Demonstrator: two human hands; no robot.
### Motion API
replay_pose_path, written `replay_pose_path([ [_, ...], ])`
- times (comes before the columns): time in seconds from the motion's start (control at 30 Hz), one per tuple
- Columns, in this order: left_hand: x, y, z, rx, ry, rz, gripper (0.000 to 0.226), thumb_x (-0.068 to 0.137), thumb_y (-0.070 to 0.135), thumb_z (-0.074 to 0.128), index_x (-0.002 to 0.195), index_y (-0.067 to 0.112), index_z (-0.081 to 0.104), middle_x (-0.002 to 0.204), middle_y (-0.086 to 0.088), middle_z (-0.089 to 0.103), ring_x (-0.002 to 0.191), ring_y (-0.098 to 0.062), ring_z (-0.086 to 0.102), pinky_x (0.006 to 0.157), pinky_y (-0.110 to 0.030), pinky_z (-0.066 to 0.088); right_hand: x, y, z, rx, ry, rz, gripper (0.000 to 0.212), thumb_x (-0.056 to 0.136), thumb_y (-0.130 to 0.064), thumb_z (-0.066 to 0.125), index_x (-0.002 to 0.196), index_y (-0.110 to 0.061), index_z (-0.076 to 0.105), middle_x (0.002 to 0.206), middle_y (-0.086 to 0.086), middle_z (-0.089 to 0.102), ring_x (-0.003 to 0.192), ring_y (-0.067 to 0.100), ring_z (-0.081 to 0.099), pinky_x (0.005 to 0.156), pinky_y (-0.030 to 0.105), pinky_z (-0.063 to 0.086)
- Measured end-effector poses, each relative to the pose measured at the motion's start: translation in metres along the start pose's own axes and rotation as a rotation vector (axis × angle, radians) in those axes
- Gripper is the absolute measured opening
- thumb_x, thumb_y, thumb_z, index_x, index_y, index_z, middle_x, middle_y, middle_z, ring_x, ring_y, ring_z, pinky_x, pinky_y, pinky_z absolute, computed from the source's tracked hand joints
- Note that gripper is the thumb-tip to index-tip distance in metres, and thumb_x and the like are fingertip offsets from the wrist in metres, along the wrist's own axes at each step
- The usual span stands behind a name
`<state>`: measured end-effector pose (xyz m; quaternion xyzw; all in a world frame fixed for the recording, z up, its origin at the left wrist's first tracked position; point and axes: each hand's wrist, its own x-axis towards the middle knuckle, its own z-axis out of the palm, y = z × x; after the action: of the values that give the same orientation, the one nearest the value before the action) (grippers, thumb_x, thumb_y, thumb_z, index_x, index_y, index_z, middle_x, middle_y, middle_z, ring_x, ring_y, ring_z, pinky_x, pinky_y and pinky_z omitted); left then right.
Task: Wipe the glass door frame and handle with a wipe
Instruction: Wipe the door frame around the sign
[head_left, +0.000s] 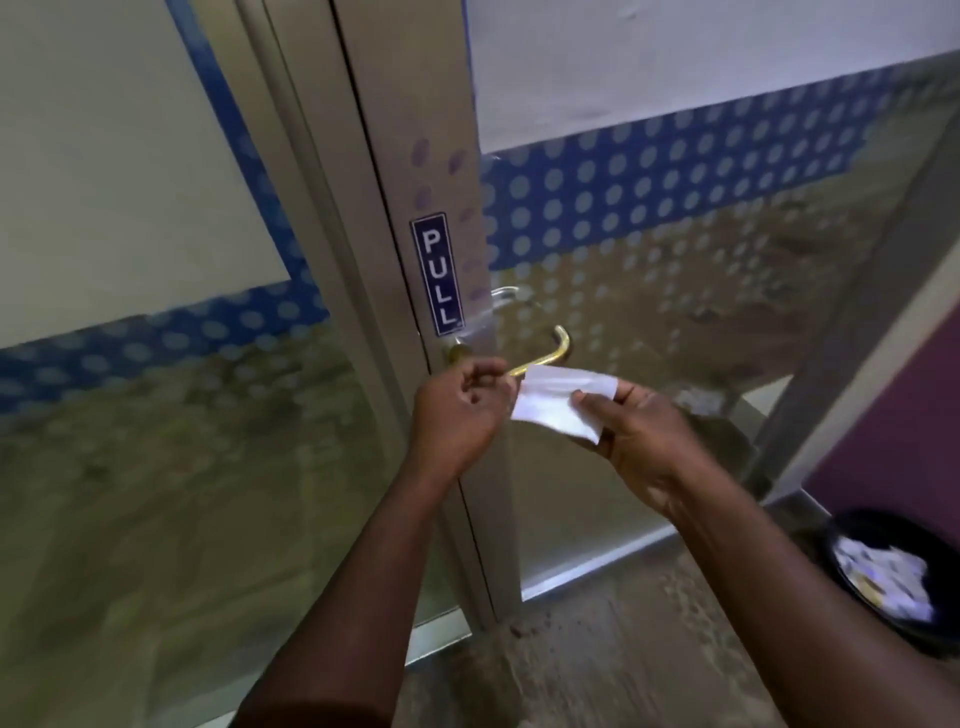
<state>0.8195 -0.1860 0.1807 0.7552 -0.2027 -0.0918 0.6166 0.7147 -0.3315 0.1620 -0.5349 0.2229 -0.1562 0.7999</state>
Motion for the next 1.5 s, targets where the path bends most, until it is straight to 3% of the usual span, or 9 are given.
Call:
replay_pose_path([
  [0.17, 0.032, 0.049, -0.019, 0.421, 0.381, 0.432, 0.014, 0.092, 0.019, 0.069, 0.105, 0.019, 0.072, 0.079, 0.018, 0.063, 0.064, 0.006, 0.060, 0.062, -0.001, 0.044, 0.041, -0.052, 0.028, 0.014, -0.034, -0.160, 0.025, 0.094, -0.005, 0.055, 0.117, -0.003, 0.066, 0.107, 0.012, 0.073, 0.101, 0.025, 0.070, 0.088, 0.037, 0.055],
  [0.37, 0.069, 0.105, -0.057, 0.799, 0.803, 0.944, 0.016, 0.095, 0.013, 0.057, 0.099, 0.001, 0.067, 0.090, -0.016, 0.066, 0.082, -0.034, 0.061, 0.073, -0.042, 0.047, 0.062, -0.105, 0.079, 0.026, 0.147, -0.474, 0.014, 0.094, -0.020, 0.057, 0.092, -0.025, 0.070, 0.089, -0.008, 0.072, 0.081, 0.002, 0.069, 0.068, 0.023, 0.055],
  [0.53, 0.094, 0.140, -0.076, 0.999, 0.930, 1.035, 0.027, 0.092, 0.016, 0.056, 0.112, 0.002, 0.066, 0.110, -0.020, 0.063, 0.101, -0.037, 0.058, 0.086, -0.041, 0.044, 0.064, -0.119, 0.120, 0.064, 0.282, -0.822, 0.033, 0.098, -0.014, 0.051, 0.130, -0.005, 0.059, 0.126, -0.008, 0.062, 0.097, -0.014, 0.059, 0.082, 0.013, 0.051],
  [0.63, 0.104, 0.150, -0.076, 1.034, 0.980, 1.046, 0.033, 0.090, 0.020, 0.059, 0.119, 0.004, 0.065, 0.122, -0.020, 0.061, 0.114, -0.038, 0.057, 0.096, -0.043, 0.045, 0.066, -0.129, 0.129, 0.032, 0.377, -1.145, 0.039, 0.098, -0.008, 0.050, 0.134, 0.005, 0.050, 0.138, 0.013, 0.054, 0.118, 0.014, 0.060, 0.094, 0.031, 0.053],
  [0.77, 0.118, 0.150, -0.073, 1.055, 1.033, 1.064, 0.040, 0.095, 0.017, 0.057, 0.131, 0.000, 0.060, 0.138, -0.027, 0.053, 0.130, -0.045, 0.049, 0.111, -0.048, 0.039, 0.090, -0.120, 0.126, -0.588, 0.286, -1.609, 0.048, 0.089, 0.011, 0.047, 0.136, 0.009, 0.045, 0.144, 0.026, 0.044, 0.137, 0.035, 0.039, 0.114, 0.029, 0.032],
  [0.93, 0.126, 0.142, -0.075, 1.045, 0.988, 1.108, 0.041, 0.099, 0.014, 0.051, 0.138, 0.000, 0.053, 0.145, -0.031, 0.045, 0.137, -0.049, 0.039, 0.117, -0.048, 0.028, 0.119, -0.085, 0.115, -1.439, 0.108, -1.659, 0.061, 0.092, -0.005, 0.054, 0.148, -0.006, 0.032, 0.156, 0.014, 0.030, 0.145, 0.027, 0.024, 0.120, 0.041, 0.015],
  [1.17, 0.134, 0.136, -0.080, 0.999, 1.009, 1.142, 0.048, 0.095, 0.002, 0.047, 0.142, -0.008, 0.044, 0.147, -0.029, 0.044, 0.139, -0.043, 0.038, 0.119, -0.048, 0.025, 0.127, -0.103, 0.123, -1.413, 0.177, -1.665, 0.053, 0.102, -0.029, 0.035, 0.150, -0.006, 0.029, 0.157, 0.014, 0.028, 0.146, 0.026, 0.022, 0.120, 0.040, 0.011],
  [1.37, 0.139, 0.134, -0.081, 1.018, 1.053, 1.136, 0.047, 0.103, 0.017, 0.037, 0.145, -0.005, 0.041, 0.150, -0.026, 0.041, 0.142, -0.037, 0.034, 0.121, -0.042, 0.019, 0.126, -0.090, 0.099, -1.638, 0.011, -1.644, 0.055, 0.102, -0.027, 0.037, 0.152, -0.010, 0.023, 0.159, 0.010, 0.020, 0.148, 0.023, 0.014, 0.121, 0.039, 0.008],
  [1.5, 0.142, 0.132, -0.079, 1.050, 1.083, 1.115, 0.048, 0.104, 0.020, 0.035, 0.146, -0.004, 0.039, 0.152, -0.025, 0.040, 0.143, -0.036, 0.032, 0.122, -0.040, 0.016, 0.127, -0.105, 0.104, -1.605, 0.163, -1.588, 0.056, 0.104, -0.036, 0.023, 0.153, -0.010, 0.017, 0.161, 0.009, 0.015, 0.149, 0.020, 0.009, 0.121, 0.038, 0.005],
])
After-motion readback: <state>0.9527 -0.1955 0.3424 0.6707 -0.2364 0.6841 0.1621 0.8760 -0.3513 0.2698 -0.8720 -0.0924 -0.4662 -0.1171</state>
